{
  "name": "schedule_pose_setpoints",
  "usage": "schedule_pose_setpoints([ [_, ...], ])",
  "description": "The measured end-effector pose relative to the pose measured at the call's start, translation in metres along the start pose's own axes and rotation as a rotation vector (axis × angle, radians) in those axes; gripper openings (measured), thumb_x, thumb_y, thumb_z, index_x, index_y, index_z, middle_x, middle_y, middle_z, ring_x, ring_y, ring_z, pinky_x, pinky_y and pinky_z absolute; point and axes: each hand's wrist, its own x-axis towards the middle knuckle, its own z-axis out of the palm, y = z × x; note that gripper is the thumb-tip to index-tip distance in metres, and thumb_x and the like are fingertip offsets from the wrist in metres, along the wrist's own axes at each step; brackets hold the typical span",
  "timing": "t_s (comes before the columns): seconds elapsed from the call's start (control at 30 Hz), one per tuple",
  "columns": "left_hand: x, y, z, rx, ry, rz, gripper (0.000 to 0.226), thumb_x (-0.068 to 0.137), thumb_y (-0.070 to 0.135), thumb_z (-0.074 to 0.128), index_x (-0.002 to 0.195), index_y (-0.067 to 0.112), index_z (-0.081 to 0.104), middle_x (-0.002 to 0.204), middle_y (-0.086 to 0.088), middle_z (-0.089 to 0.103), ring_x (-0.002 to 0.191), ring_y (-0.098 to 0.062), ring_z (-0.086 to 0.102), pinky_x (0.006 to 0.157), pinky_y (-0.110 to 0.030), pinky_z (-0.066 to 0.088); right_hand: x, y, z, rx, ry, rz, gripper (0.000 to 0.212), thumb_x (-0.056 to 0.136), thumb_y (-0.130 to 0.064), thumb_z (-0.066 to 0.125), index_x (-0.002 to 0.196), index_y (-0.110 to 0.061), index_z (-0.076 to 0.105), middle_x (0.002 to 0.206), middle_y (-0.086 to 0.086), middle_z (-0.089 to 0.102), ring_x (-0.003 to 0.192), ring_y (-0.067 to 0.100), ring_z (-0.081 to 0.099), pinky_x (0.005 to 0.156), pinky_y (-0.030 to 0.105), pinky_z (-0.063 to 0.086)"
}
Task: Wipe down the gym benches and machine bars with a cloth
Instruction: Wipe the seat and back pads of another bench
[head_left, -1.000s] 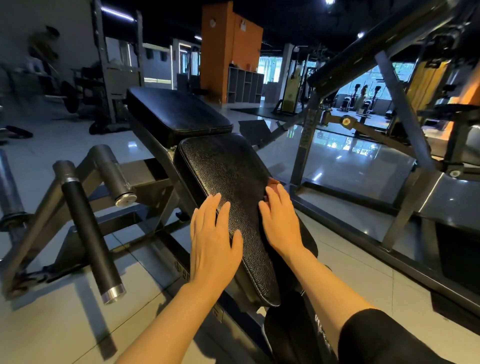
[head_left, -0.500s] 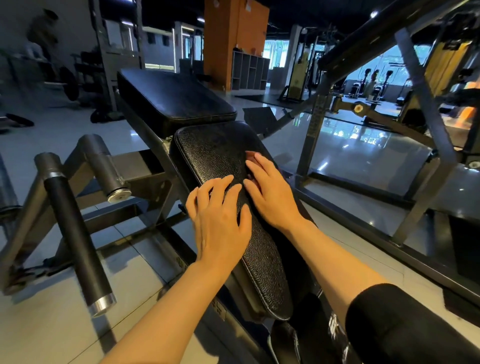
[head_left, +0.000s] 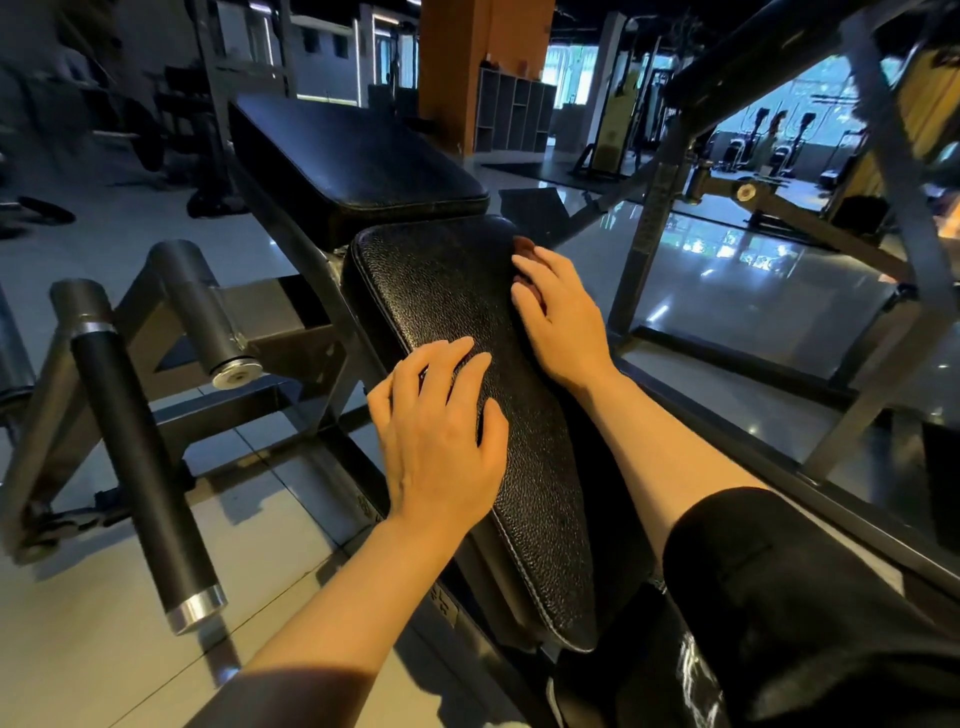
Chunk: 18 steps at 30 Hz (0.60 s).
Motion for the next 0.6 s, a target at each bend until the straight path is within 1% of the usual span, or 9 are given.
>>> schedule_pose_setpoints([
  [0.1, -0.001, 0.001, -0.005, -0.005, -0.038, -0.001, 0.038, 0.087, 0.026, 0.052, 0.12, 0.014, 0.064, 0.13, 0.0, 0.058, 0.125, -0.02, 0.044, 0.098, -0.042, 0.033, 0.004, 0.01, -0.002, -0.007, 0.004, 0.112, 0.041, 0.104, -0.033, 0.041, 0.141, -0.019, 0.048, 0.148, 0.002, 0.04, 0.13, 0.015, 0.043, 0.097, 0.023, 0.031],
  [0.2, -0.004, -0.003, -0.011, -0.002, -0.104, 0.036, 0.041, 0.089, 0.028, 0.053, 0.126, 0.013, 0.061, 0.135, -0.001, 0.054, 0.129, -0.021, 0.041, 0.104, -0.045, 0.033, 0.009, 0.014, -0.004, 0.032, 0.034, 0.295, 0.032, 0.103, -0.034, 0.039, 0.124, -0.02, 0.058, 0.13, 0.01, 0.053, 0.117, 0.025, 0.052, 0.085, 0.028, 0.034],
  [0.27, -0.007, -0.008, -0.018, -0.057, -0.124, 0.046, 0.047, 0.088, 0.028, 0.058, 0.132, 0.009, 0.055, 0.139, -0.004, 0.05, 0.133, -0.021, 0.038, 0.108, -0.044, 0.033, 0.01, 0.01, -0.005, 0.055, 0.054, 0.434, 0.034, 0.102, -0.036, 0.041, 0.124, -0.017, 0.058, 0.129, 0.013, 0.054, 0.115, 0.031, 0.053, 0.083, 0.029, 0.031],
  [0.3, -0.008, -0.011, -0.022, -0.095, -0.119, 0.037, 0.05, 0.088, 0.026, 0.059, 0.134, 0.006, 0.053, 0.141, -0.006, 0.048, 0.134, -0.022, 0.037, 0.11, -0.041, 0.032, 0.009, 0.005, -0.004, 0.039, 0.055, 0.447, 0.035, 0.101, -0.037, 0.042, 0.125, -0.016, 0.057, 0.131, 0.014, 0.051, 0.116, 0.032, 0.053, 0.084, 0.03, 0.032],
  [0.37, -0.006, -0.016, -0.028, -0.141, -0.095, 0.002, 0.054, 0.088, 0.025, 0.06, 0.136, 0.003, 0.048, 0.142, -0.009, 0.045, 0.134, -0.022, 0.035, 0.113, -0.035, 0.029, 0.002, -0.012, 0.0, 0.003, 0.059, 0.323, 0.036, 0.101, -0.036, 0.046, 0.129, -0.015, 0.055, 0.137, 0.011, 0.045, 0.12, 0.029, 0.051, 0.09, 0.028, 0.033],
  [0.43, 0.001, -0.019, -0.033, -0.152, -0.062, -0.043, 0.054, 0.089, 0.024, 0.059, 0.137, 0.003, 0.046, 0.144, -0.01, 0.042, 0.135, -0.021, 0.033, 0.113, -0.031, 0.028, -0.007, -0.039, 0.006, 0.024, 0.024, 0.116, 0.04, 0.1, -0.034, 0.049, 0.137, -0.017, 0.051, 0.145, 0.007, 0.038, 0.127, 0.022, 0.046, 0.098, 0.023, 0.03],
  [0.53, 0.01, -0.026, -0.036, -0.172, -0.036, -0.124, 0.054, 0.089, 0.018, 0.063, 0.138, 0.003, 0.044, 0.145, -0.01, 0.041, 0.136, -0.02, 0.03, 0.114, -0.032, 0.028, -0.02, -0.065, 0.012, -0.004, -0.091, -0.247, 0.043, 0.099, -0.033, 0.051, 0.14, -0.018, 0.05, 0.15, 0.003, 0.035, 0.133, 0.017, 0.04, 0.104, 0.026, 0.034],
  [0.57, 0.013, -0.029, -0.037, -0.18, -0.046, -0.136, 0.055, 0.089, 0.017, 0.064, 0.138, 0.003, 0.044, 0.146, -0.009, 0.04, 0.136, -0.02, 0.03, 0.113, -0.033, 0.029, -0.021, -0.064, 0.012, -0.019, -0.121, -0.339, 0.044, 0.099, -0.033, 0.051, 0.14, -0.018, 0.05, 0.15, 0.002, 0.036, 0.134, 0.016, 0.039, 0.105, 0.027, 0.035],
  [0.6, 0.015, -0.032, -0.039, -0.186, -0.07, -0.135, 0.056, 0.089, 0.017, 0.064, 0.139, 0.005, 0.044, 0.146, -0.008, 0.04, 0.136, -0.02, 0.031, 0.112, -0.033, 0.03, -0.02, -0.058, 0.01, -0.019, -0.127, -0.373, 0.043, 0.099, -0.033, 0.05, 0.139, -0.018, 0.051, 0.149, 0.002, 0.037, 0.135, 0.015, 0.039, 0.106, 0.027, 0.035],
])
